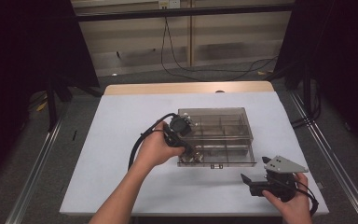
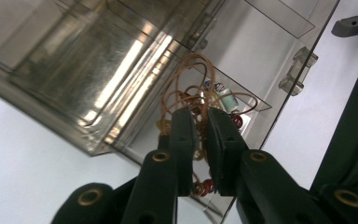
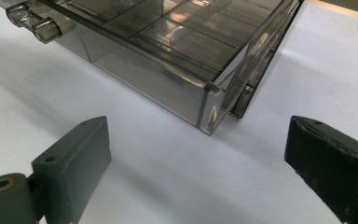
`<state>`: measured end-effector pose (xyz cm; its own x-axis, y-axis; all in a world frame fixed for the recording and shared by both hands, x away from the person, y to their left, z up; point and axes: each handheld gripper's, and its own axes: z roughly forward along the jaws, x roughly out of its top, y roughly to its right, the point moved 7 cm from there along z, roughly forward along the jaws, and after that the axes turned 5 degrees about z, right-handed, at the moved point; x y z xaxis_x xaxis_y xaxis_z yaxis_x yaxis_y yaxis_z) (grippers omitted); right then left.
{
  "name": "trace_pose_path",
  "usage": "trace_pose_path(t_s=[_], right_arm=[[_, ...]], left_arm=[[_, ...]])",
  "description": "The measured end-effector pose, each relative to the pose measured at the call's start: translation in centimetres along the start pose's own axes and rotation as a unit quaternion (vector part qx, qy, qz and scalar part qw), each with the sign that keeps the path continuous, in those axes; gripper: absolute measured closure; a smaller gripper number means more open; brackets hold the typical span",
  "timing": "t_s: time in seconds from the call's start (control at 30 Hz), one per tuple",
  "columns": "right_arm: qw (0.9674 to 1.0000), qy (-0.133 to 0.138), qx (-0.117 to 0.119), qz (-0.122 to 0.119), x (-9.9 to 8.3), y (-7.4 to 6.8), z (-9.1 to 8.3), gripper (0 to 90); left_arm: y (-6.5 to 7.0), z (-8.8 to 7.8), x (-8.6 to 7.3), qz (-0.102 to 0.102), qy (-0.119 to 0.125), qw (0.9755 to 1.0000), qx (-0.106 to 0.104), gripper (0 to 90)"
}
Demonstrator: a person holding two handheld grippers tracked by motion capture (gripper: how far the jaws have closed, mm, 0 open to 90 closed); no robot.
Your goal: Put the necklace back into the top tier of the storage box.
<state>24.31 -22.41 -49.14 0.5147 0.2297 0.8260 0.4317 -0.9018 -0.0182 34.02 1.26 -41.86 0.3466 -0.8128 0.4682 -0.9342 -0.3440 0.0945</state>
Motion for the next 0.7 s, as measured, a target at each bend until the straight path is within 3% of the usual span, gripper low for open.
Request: trace_pose_path(t_s=[0.27, 0.53, 0.7], right_arm=[[1.0000, 0.001, 0.001, 0.005, 0.0, -0.3, -0.2, 6.6], [1.0000, 0.003, 0.005, 0.006, 0.0, -0.9, -0.5, 6.9], [0.9999, 0.004, 0.003, 0.012, 0.0, -1.0, -0.6, 7.5]], left_arm=[[-0.7, -1.3, 0.5, -0.005, 0.015, 0.9998, 0.009, 78.3], [-2.0, -1.3, 0.9, -0.007, 0.023, 0.9994, 0.025, 80.5], [-2.9, -1.3, 1.0, -0.011, 0.030, 0.9988, 0.037, 86.3]])
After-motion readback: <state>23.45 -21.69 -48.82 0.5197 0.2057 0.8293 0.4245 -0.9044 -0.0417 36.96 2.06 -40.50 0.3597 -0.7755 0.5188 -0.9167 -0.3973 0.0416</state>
